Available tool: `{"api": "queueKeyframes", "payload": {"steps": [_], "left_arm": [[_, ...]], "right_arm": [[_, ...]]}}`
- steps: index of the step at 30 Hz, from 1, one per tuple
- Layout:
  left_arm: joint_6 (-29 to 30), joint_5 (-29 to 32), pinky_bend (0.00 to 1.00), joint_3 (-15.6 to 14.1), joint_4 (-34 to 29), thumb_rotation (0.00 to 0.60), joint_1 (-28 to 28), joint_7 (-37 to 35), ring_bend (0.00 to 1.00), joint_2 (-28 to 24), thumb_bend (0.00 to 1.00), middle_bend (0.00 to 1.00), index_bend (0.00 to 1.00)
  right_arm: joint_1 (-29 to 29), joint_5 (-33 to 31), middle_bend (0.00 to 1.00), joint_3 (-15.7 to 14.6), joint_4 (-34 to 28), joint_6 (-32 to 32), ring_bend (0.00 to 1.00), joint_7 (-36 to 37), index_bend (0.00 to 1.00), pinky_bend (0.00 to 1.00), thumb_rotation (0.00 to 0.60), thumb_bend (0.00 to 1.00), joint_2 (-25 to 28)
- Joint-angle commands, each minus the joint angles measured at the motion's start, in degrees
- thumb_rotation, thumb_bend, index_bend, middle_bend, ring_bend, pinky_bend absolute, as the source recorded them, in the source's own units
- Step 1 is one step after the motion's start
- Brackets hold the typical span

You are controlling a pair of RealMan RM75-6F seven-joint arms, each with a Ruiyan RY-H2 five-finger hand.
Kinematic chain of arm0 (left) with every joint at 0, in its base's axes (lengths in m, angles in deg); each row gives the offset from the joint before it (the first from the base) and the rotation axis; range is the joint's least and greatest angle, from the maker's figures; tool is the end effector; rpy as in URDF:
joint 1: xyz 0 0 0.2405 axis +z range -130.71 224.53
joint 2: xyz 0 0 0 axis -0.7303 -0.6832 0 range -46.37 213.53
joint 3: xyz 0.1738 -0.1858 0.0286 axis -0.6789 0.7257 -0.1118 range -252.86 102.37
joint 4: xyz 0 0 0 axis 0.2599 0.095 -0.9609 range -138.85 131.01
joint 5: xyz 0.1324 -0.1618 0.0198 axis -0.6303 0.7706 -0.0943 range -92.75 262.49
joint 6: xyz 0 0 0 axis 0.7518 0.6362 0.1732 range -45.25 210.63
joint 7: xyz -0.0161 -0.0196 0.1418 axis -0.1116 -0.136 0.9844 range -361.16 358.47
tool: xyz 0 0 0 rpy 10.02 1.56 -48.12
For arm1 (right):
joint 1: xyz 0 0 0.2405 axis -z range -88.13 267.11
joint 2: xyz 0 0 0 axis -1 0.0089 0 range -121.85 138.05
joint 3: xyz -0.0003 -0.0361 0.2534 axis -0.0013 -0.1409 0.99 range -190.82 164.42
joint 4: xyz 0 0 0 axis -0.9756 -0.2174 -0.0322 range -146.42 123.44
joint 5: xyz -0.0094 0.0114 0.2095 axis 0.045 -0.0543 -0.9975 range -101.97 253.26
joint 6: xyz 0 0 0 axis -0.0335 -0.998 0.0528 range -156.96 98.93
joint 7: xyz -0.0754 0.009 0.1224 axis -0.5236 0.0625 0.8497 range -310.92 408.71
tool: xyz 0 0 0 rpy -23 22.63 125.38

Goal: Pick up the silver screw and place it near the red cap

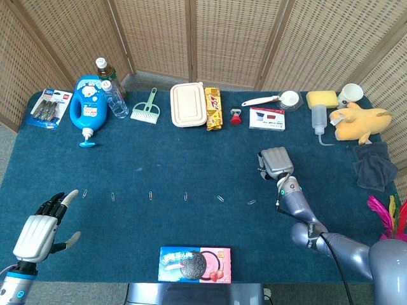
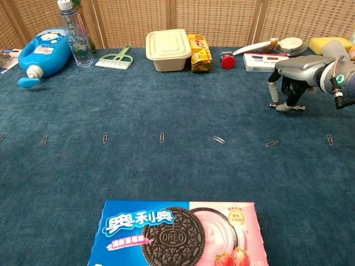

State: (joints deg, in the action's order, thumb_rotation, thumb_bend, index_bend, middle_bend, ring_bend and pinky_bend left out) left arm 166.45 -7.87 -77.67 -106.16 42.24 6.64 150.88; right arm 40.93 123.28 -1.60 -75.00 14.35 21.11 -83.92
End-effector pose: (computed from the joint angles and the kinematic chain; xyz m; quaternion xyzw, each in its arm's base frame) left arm -0.2609 0.1554 0.1108 -0.6362 -0.4151 -0.4041 0.5096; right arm -0.2045 -0.4164 -0.0076 0.7324 -0.3782 0.2374 0.5140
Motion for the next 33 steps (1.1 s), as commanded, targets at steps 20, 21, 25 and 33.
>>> {"api": "queueKeyframes", "payload": {"steps": [20,21,25,33], "left_arm": [[0.07,0.26,0.18,0.14,0.66,0.6,-0.1,-0.51,0.1,0.21,0.42,0.18,0.02],[0.05,0.27,0.18,0.13,0.69,0.6,-0.1,-0.54,0.1,0.23,0.42,0.18,0.02],[0.14,0.15,0.18,0.08,0.93,0.6,-0.08,-0.82,0.1,0.36,0.42,0.18,0.02],[0.47,-0.06,0.18,0.07,1.23,0.6,-0.01,-1.13,0.1,0.36,0.42,0.18,0.02]], "right_arm": [[-1.83,-3.8,0.9,-0.82,3.1,-1.71,0.95,-2.81,0.61,0.81,0.6,0.32,-1.55],[-1.89,-4.01,0.9,-0.81,3.07,-1.73,0.95,-2.92,0.62,0.81,0.6,0.32,-1.56],[-2.23,-5.15,0.91,-0.97,3.04,-1.91,0.96,-3.84,0.65,0.81,0.6,0.35,-1.58],[-2.57,-6.72,0.91,-0.87,1.96,-1.1,0.96,-4.93,0.68,0.81,0.6,0.38,-1.03]]}}
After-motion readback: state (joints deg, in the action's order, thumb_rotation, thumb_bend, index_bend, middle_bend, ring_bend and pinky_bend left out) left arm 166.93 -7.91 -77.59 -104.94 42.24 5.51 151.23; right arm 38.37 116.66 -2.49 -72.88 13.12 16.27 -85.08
